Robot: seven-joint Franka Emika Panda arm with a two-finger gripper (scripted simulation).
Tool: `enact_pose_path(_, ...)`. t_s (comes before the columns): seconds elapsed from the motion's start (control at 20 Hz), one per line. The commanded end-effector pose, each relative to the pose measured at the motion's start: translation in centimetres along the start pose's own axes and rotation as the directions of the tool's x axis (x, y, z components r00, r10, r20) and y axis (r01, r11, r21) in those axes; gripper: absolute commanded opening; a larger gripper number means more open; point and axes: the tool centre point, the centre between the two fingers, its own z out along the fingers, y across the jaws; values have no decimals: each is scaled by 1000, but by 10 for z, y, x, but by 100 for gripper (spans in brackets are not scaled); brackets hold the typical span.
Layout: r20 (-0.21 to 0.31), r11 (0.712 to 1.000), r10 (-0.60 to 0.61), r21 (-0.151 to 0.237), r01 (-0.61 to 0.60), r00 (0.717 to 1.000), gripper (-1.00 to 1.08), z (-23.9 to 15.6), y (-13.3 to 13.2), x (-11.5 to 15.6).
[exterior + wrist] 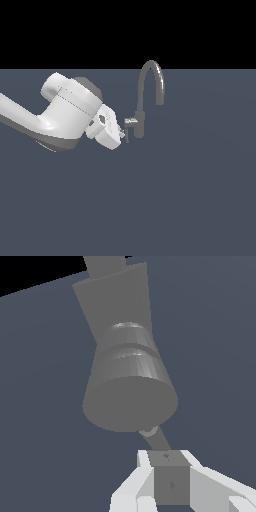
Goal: Turn on the faucet by rotating a designated handle.
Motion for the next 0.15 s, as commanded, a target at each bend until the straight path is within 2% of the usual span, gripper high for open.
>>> enact_pose_path(0.0, -24, 999, -20, -39, 19, 1000, -100, 33, 14, -4)
enact_pose_path(0.1, -24, 999, -21, -42, 20, 999, -100, 36, 13, -6)
